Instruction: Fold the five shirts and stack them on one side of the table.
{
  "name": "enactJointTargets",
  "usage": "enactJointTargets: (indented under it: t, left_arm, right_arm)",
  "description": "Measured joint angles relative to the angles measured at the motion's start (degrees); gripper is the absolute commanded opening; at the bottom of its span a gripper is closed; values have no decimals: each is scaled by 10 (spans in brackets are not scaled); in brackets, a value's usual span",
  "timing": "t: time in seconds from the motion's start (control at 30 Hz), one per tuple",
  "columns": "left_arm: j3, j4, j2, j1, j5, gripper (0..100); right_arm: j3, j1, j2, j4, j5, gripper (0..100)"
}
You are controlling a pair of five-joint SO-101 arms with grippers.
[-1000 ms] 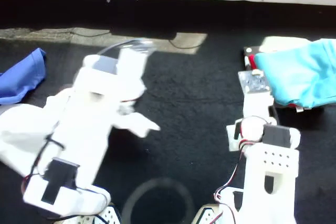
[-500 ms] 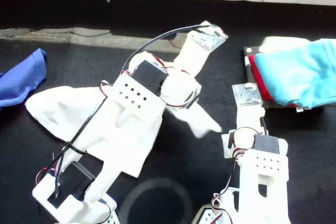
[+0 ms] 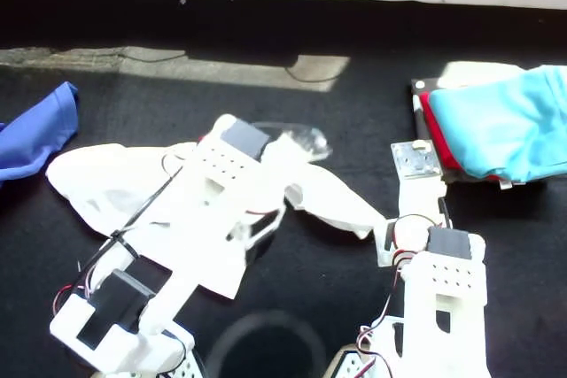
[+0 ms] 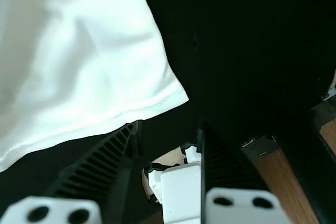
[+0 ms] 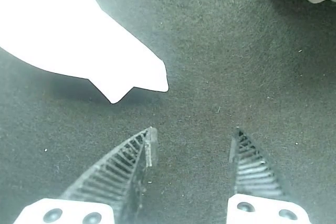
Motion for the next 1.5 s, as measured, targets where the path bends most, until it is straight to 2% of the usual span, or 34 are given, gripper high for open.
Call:
enactJointTargets:
  t: [0.3, 0.77, 0.9, 1.13, 1.2, 1.27, 1.33, 1.5]
  left_arm:
    - [186, -139, 0, -5, 4, 175]
    - [264, -268, 0, -4, 12, 175]
    - [264, -280, 0, -4, 52, 175]
    - [284, -302, -3, -8, 61, 171]
    - [285, -304, -4, -17, 48, 126]
    - [285, -304, -4, -29, 40, 0]
    - [285, -304, -6, -47, 38, 23]
    - [273, -293, -7, -100, 34, 9]
  right_arm:
    - [0, 0, 0, 0, 0, 218]
    - [0, 0, 0, 0, 0, 218]
    - [0, 0, 0, 0, 0, 218]
    - [0, 0, 0, 0, 0, 218]
    - [0, 0, 0, 0, 0, 218]
    - [0, 0, 0, 0, 0, 218]
    - [0, 0, 0, 0, 0, 218]
    - [0, 0, 0, 0, 0, 218]
